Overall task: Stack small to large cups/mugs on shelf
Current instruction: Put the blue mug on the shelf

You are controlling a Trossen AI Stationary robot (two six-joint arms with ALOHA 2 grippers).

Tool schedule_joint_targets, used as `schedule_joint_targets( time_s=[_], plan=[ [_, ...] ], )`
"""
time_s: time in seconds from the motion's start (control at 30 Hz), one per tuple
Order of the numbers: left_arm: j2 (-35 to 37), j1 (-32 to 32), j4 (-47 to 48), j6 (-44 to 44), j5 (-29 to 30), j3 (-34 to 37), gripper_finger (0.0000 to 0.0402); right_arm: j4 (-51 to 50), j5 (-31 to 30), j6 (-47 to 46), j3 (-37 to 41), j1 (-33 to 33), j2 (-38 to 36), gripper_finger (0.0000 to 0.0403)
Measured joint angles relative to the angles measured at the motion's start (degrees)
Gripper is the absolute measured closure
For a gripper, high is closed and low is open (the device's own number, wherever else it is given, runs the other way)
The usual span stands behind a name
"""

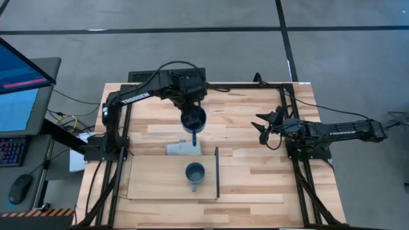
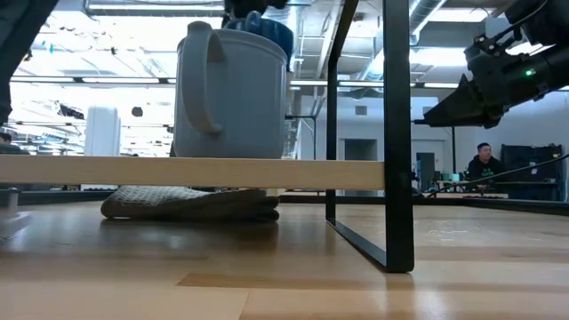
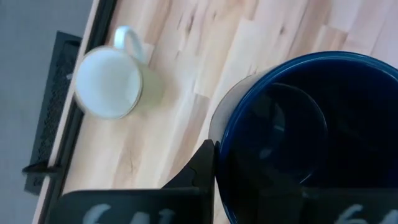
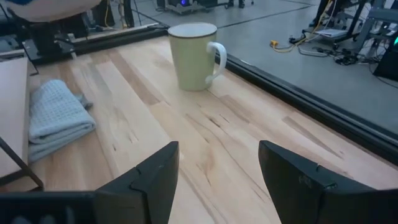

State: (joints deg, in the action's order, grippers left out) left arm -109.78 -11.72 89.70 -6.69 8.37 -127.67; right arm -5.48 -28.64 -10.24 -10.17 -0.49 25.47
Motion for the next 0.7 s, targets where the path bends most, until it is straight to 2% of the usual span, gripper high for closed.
schedule_joint_targets(
  time_s=[0.17,0.43,0.7],
  plan=[
    [5.54,0.91,0.35,-2.56,1.13,7.56,0.0393,0.51,0.04,-0.63,0.0,0.0,-0.01,0.0159],
    [16.66,4.9,-1.0,-10.86,1.36,26.9,0.0393,1.91,0.04,-1.81,0.0,0.0,0.0,0.0159],
    [28.17,11.72,-13.65,-20.65,0.29,45.4,0.0393,7.34,-0.09,-1.86,0.0,0.01,0.0,0.0159]
  ],
)
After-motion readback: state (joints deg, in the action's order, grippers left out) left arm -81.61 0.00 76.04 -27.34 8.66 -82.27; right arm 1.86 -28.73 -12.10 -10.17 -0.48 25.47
